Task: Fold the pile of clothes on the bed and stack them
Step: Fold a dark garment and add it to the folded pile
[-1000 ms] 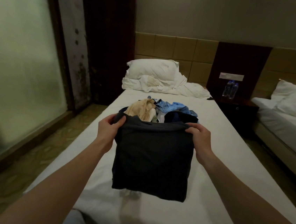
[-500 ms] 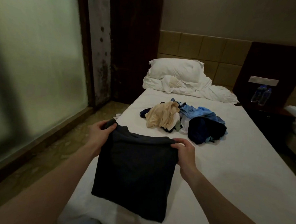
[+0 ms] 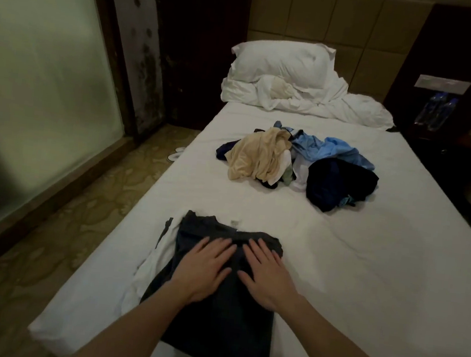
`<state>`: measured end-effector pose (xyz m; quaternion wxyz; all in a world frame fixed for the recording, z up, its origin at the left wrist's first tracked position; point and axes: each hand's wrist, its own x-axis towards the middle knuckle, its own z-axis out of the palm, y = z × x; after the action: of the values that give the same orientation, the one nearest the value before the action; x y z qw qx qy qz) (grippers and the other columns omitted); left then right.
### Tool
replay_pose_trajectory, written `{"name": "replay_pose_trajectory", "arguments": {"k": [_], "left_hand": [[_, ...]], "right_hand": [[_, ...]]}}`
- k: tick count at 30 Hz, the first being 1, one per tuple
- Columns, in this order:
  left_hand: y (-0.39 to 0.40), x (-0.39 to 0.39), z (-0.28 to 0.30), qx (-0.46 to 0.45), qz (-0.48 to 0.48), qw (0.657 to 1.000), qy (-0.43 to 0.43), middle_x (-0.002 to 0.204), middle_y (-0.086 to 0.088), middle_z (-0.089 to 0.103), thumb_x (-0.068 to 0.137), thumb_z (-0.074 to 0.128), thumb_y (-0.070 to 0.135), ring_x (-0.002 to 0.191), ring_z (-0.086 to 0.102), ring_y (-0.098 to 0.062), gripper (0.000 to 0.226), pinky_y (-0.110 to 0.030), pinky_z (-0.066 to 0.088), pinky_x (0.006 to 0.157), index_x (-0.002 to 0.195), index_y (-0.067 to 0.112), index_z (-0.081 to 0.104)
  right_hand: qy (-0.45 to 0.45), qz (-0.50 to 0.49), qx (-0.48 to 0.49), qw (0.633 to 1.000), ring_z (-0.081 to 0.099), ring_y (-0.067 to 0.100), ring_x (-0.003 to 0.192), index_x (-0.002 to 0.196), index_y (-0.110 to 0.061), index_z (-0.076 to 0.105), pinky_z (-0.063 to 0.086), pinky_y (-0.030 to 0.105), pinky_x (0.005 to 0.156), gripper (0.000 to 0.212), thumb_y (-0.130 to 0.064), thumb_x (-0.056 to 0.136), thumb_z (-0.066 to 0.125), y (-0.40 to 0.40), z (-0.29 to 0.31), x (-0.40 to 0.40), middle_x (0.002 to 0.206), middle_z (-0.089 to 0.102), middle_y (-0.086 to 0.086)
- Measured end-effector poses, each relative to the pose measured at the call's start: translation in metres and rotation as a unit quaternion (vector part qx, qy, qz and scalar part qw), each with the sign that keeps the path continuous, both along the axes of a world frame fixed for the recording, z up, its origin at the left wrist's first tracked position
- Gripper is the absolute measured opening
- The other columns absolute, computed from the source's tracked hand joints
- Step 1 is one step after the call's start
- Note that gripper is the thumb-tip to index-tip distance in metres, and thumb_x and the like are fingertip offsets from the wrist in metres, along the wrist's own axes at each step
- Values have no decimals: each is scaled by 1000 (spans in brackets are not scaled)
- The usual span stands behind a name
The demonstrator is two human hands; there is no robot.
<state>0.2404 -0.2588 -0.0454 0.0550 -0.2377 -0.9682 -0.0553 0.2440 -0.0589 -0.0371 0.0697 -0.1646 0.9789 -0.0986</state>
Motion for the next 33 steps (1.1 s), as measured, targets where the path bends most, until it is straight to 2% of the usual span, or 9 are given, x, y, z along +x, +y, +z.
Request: {"name": "replay_pose_trajectory", "arguments": {"k": [1,3,7,11,14,16,19,27,33], "left_hand": [[1,4,-7,-36,1,999,-26,164,3,21,101,4,57,151,18,-16,68,-34,-1,121,157,24,23],[-1,4,-15,-42,38,995,-80,166,5,6,84,-14,68,153,4,-13,89,-35,-6,122,158,27,13],[-4,-10,-9,-42,84,988,-126,166,6,0,67,-19,76,153,-2,-13,107,-36,-5,123,158,30,11],[7,-27,10,-35,95,991,-89,166,5,3,76,-16,79,153,1,-13,103,-36,-2,124,158,26,14],[24,-45,23,-25,87,995,-46,166,5,8,88,-1,65,153,6,-14,82,-36,1,124,158,26,17],[37,-61,27,-19,86,995,-37,166,3,9,100,15,57,153,7,-15,66,-37,3,125,157,25,19],[53,-92,27,-7,101,994,-40,166,3,7,103,25,51,153,7,-17,61,-40,2,124,157,24,18],[77,-188,0,15,131,990,-51,167,3,5,104,25,51,153,7,-15,62,-39,5,124,158,24,13],[71,-257,-29,24,151,987,-57,166,4,7,103,23,51,153,7,-14,61,-38,4,123,158,25,13]], "right_hand": [[-17,5,18,1000,-11,13,151,159,-24,2,-1,38,123,93,-75,81,-8,1,-8,1,166,-5,-6],[-34,-2,28,999,-13,12,151,158,-26,-1,-1,39,122,105,-76,68,-18,3,-20,1,165,-8,-8],[-45,2,13,999,-14,11,151,158,-30,0,-1,38,122,103,-76,67,-16,7,-17,-2,165,-8,-11],[-1,-21,2,1000,-13,11,151,158,-32,1,0,40,122,94,-71,74,-13,20,0,-18,165,-7,-12],[24,-49,-6,998,-9,14,152,158,-31,4,5,42,123,92,-71,76,-13,38,14,-42,166,-2,-9],[31,-64,-6,997,-7,15,152,158,-30,5,7,43,123,81,-70,88,-1,51,20,-65,166,-1,-7],[37,-80,-2,996,-8,14,152,158,-29,2,6,42,123,65,-56,102,20,67,25,-105,166,-3,-6],[73,-87,-2,994,9,23,151,157,-21,12,19,45,121,67,-44,101,41,79,14,-226,164,12,4],[122,-79,-25,989,30,28,141,152,-36,17,36,47,108,73,-35,92,60,62,-11,-311,151,32,7]]}}
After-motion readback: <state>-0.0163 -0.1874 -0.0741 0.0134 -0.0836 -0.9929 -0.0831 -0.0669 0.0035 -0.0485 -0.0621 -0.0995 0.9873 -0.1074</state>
